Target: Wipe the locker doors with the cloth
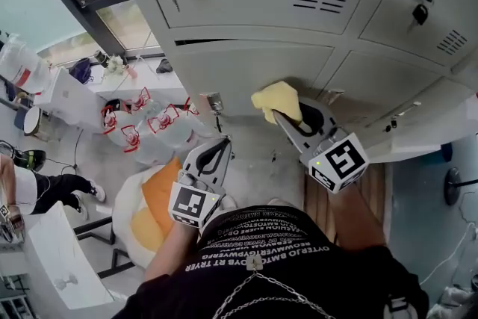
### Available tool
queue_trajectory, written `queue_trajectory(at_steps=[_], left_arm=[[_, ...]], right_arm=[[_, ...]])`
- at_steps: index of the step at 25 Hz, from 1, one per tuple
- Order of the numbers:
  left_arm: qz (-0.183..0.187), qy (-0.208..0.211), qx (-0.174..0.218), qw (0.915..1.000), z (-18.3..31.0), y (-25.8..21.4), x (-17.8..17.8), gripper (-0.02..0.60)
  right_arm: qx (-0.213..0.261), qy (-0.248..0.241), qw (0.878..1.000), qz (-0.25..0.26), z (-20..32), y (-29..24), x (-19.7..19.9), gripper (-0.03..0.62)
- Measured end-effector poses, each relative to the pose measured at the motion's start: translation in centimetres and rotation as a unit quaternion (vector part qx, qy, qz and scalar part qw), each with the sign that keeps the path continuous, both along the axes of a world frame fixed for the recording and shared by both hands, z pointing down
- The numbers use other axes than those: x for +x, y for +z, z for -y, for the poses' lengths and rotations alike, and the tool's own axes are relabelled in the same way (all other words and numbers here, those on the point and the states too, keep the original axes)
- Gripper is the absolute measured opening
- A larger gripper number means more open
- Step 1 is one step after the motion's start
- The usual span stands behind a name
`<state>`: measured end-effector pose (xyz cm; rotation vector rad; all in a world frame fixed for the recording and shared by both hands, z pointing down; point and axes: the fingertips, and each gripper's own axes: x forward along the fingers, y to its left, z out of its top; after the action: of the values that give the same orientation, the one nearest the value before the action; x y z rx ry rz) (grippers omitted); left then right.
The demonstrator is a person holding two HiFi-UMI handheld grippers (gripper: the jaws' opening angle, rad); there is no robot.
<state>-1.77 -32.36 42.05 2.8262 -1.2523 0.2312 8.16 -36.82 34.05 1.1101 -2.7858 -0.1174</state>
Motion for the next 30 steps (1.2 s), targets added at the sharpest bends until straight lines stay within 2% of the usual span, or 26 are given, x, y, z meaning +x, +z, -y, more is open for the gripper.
queue_trajectory(at_steps=[5, 12, 15, 21, 30], left_arm=[[-0.003, -0.021, 0.006, 0.9998, -0.5, -0.7, -2.4, 0.006], [0.000, -0.026, -0.002, 0.9997, -1.1, 0.1, -4.8, 0.006], [0.000, -0.023, 0.008, 0.9997, -0.8, -0.1, -5.6, 0.006], [0.002, -0.012, 0.006, 0.9999, -0.4, -0.2, -5.9, 0.006], [-0.002, 0.021, 0.013, 0.9997, 0.3, -0.4, -3.7, 0.006]], right_arm=[[-0.011, -0.049, 0.998, -0.028, -0.1, 2.2, -5.0, 0.107], [-0.053, -0.048, 0.996, -0.044, 1.6, 4.9, -8.6, 0.107], [-0.060, -0.041, 0.996, -0.050, 2.4, 5.4, -9.7, 0.107], [-0.065, -0.022, 0.997, -0.044, 2.8, 5.1, -8.5, 0.107], [-0.069, 0.025, 0.997, -0.036, 2.9, 5.5, -4.0, 0.107]])
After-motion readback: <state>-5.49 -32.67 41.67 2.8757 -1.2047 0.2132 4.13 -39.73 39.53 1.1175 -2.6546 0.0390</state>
